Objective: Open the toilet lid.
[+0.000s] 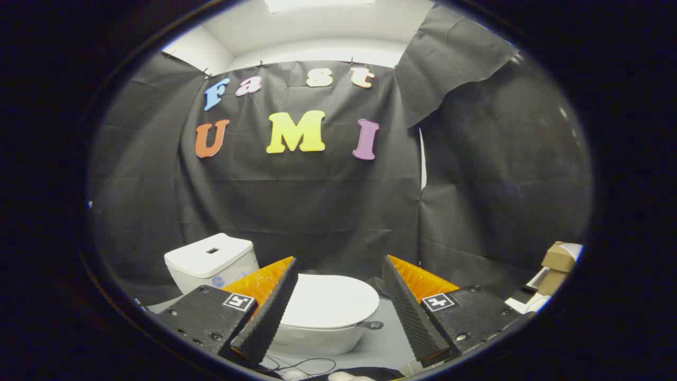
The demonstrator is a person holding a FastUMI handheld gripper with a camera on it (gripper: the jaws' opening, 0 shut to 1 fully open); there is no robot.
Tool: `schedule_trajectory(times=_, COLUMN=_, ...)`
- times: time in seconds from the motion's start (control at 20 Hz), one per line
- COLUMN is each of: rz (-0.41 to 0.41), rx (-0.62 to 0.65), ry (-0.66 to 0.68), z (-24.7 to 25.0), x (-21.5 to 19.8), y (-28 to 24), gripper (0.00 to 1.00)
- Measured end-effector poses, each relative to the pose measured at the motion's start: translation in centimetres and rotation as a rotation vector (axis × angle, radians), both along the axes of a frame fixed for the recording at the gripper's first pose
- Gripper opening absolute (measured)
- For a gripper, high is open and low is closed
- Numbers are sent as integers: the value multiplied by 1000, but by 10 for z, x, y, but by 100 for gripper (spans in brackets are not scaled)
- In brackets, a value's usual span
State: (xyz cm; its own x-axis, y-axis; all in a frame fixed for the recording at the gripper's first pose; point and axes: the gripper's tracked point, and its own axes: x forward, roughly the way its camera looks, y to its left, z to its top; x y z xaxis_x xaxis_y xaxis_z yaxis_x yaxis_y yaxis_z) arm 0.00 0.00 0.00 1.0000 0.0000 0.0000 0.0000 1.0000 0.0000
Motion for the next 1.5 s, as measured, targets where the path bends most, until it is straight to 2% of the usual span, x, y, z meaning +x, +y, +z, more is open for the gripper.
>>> schedule_trajectory(times=0.3, rz=-13, rx=27, ry=3, z=-3, x=-1, y=-4, gripper=100)
schedule_trajectory(times=0.55, rz=-32, rx=97, ry=2, z=-6, x=-6, y=-14, gripper=100)
schedule_trajectory(times=0.9, rz=-41, rx=116, ry=8, z=-16, x=5, y=-23, gripper=100)
schedule_trajectory(times=1.1, rz=-26, rx=125, ry=20, z=-17, x=28, y=-29, gripper=100)
schedule_trajectory(times=1.5, rz=13, rx=92, ry=2, z=13, x=116, y=-44, gripper=100)
